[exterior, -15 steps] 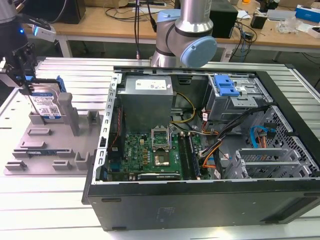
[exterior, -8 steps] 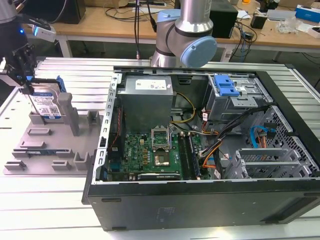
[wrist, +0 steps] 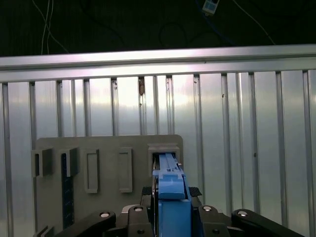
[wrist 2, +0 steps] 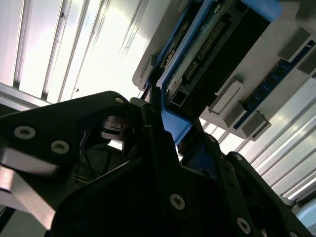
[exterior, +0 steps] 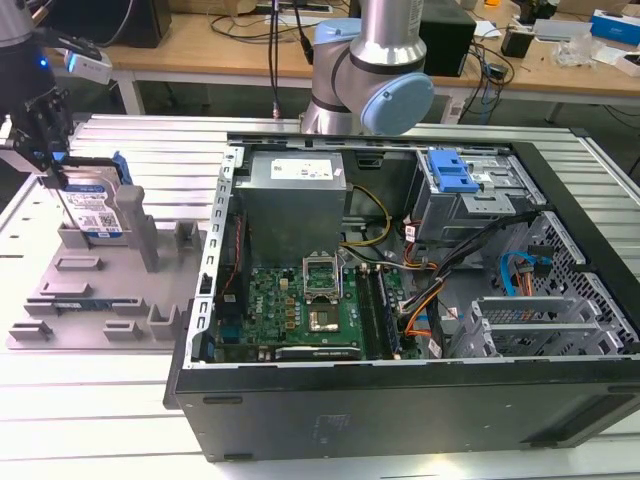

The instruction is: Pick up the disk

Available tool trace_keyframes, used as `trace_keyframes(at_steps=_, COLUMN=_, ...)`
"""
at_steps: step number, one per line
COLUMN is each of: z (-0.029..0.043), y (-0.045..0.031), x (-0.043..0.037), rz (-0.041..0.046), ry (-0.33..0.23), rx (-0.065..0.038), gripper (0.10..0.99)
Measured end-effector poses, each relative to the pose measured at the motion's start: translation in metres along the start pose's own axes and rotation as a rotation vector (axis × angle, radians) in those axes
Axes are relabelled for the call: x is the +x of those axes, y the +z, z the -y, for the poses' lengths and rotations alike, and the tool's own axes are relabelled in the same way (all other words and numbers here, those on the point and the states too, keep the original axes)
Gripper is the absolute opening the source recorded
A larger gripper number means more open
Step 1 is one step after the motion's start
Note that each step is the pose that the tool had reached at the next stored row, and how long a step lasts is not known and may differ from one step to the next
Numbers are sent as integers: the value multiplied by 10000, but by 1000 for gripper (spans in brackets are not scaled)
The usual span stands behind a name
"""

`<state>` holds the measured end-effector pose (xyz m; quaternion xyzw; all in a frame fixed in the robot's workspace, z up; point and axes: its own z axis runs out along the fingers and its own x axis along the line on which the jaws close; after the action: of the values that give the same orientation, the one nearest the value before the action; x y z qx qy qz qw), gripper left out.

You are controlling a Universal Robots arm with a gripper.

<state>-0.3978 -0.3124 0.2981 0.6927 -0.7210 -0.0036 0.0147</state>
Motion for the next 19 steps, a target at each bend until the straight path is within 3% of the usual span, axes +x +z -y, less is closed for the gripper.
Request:
trace_keyframes(at_steps=2, z=-1, y=-16, x=1, rz=1, ry=0, rx=2, gripper=369)
trace_keyframes(at_steps=6, z=-4, y=-167, x=3, rz=1, ry=-1, rx=2, gripper=369)
trace_keyframes(at_steps=16, z=-17, y=-670, x=13, rz=0, ry=0, rx=1, gripper=369)
trace_keyframes(at_steps=19, z=-21, y=-853, x=18, rz=0, ry=-1, rx=1, gripper=369)
